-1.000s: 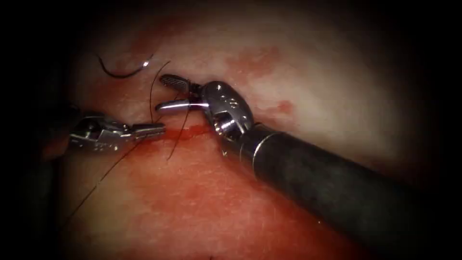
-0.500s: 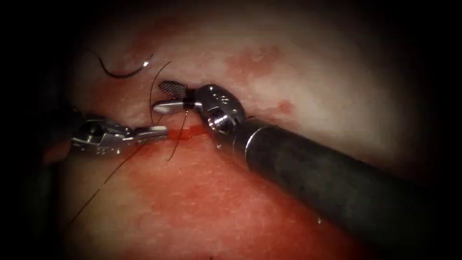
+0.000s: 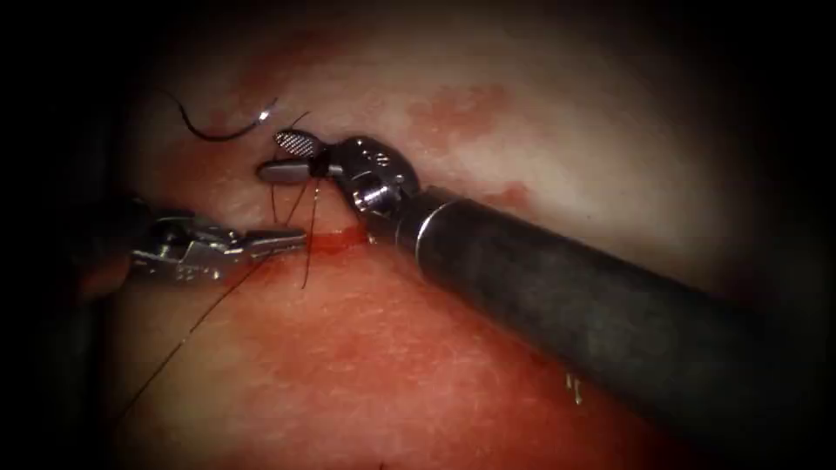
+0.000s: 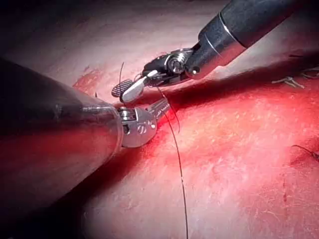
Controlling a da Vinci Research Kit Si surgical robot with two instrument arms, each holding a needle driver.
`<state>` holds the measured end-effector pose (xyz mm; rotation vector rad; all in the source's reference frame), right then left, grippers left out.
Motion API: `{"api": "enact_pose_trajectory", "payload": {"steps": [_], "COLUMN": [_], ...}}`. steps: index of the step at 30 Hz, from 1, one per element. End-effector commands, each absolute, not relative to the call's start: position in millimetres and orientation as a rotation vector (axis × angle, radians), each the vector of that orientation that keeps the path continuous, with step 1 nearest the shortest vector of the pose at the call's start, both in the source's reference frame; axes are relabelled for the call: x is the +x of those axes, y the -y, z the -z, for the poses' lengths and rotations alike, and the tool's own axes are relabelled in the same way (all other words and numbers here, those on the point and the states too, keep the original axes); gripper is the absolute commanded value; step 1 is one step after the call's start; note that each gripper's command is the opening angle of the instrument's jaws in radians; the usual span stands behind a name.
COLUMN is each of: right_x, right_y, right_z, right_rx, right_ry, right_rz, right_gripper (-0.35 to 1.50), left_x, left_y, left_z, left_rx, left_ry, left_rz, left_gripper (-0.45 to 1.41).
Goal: Wound Closure
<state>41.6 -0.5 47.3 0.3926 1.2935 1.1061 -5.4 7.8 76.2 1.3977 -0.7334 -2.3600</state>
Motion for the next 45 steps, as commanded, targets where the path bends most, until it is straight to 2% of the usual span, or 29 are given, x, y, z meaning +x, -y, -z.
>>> {"api": "enact_pose_trajectory", "payload": {"steps": [1,6,8,9,10,11,12,19,29,34,45], "right_x": [43.1,43.6,43.6,43.6,43.6,43.6,43.6,43.5,40.6,40.3,40.4], "right_y": [-0.1,0.0,0.1,0.1,0.1,0.2,0.2,0.7,4.7,5.7,10.1], "right_z": [-48,-48,-49,-49,-49,-49,-49,-48,-45,-45,-44], "right_rx": [0.390,0.382,0.381,0.381,0.385,0.403,0.425,0.430,0.369,0.361,0.334], "right_ry": [-1.292,-1.293,-1.293,-1.293,-1.293,-1.298,-1.306,-1.357,-1.419,-1.422,-1.424], "right_rz": [-1.102,-1.102,-1.101,-1.101,-1.105,-1.107,-1.105,-1.085,-0.994,-0.991,-0.980], "right_gripper": [0.68,0.66,0.57,0.47,0.27,0.00,-0.35,-0.35,-0.35,-0.35,-0.35], "left_x": [-5.6,-5.1,-4.8,-4.7,-4.6,-4.4,-4.3,-3.2,2.2,2.9,3.1], "left_y": [-7.9,-7.9,-7.9,-7.9,-7.9,-7.9,-7.9,-8.4,-16.0,-18.8,-26.7], "left_z": [-77,-77,-77,-76,-76,-76,-76,-76,-78,-80,-85], "left_rx": [1.405,1.409,1.410,1.415,1.413,1.414,1.411,1.409,1.380,1.373,1.394], "left_ry": [0.730,0.727,0.725,0.721,0.721,0.720,0.720,0.704,0.642,0.652,0.857], "left_rz": [2.360,2.356,2.355,2.359,2.360,2.359,2.361,2.396,2.589,2.644,2.759], "left_gripper": [-0.45,-0.45,-0.45,-0.45,-0.45,-0.45,-0.45,-0.45,-0.45,-0.45,-0.45]}}
